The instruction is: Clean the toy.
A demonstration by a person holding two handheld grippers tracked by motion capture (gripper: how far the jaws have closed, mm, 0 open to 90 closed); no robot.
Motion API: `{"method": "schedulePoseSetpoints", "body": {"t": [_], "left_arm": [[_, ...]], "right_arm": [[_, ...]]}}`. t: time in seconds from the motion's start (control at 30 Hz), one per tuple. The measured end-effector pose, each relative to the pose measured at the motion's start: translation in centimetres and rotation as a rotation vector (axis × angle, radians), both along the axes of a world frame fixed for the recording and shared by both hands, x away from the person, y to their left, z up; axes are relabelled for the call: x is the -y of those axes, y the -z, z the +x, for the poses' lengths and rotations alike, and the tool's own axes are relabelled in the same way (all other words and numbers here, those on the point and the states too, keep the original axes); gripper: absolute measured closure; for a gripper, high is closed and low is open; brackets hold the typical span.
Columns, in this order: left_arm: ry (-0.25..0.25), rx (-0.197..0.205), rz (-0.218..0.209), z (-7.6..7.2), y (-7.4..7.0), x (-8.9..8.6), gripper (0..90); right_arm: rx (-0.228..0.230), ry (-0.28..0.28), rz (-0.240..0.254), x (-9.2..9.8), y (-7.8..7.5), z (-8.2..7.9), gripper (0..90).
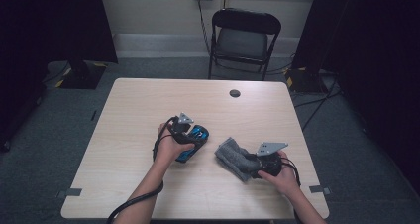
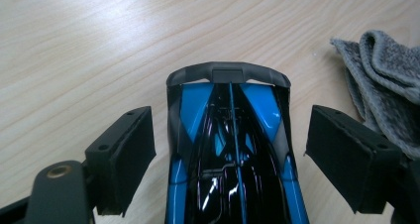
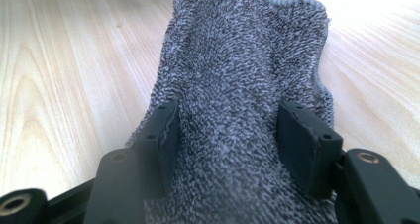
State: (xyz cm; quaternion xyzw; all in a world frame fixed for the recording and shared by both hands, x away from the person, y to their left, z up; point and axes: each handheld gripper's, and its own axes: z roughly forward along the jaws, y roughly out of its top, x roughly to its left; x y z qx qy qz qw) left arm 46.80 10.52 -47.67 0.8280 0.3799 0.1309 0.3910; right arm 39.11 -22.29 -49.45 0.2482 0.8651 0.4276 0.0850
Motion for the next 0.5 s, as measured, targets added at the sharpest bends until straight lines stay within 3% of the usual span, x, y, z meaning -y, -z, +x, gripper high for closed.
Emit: {"method": "schedulePoseSetpoints", "body": {"t": [0.13, 0.3, 0.5], "left_arm": [[0.003, -0.007, 0.005, 0.3, 0.5, 0.7, 17.8], [-0.003, 0.012, 0.035, 0.7, 0.9, 1.2, 16.9], [-0.008, -0.001, 0.039, 1.0, 1.4, 1.6, 17.0]], "right_arm": [[-0.009, 0.002, 0.01, 0.1, 0.1, 0.1, 42.6], [-0.007, 0.004, 0.003, 0.0, 0.1, 0.1, 42.4], [-0.007, 0.003, 0.007, 0.0, 0.1, 0.1, 42.3]]}}
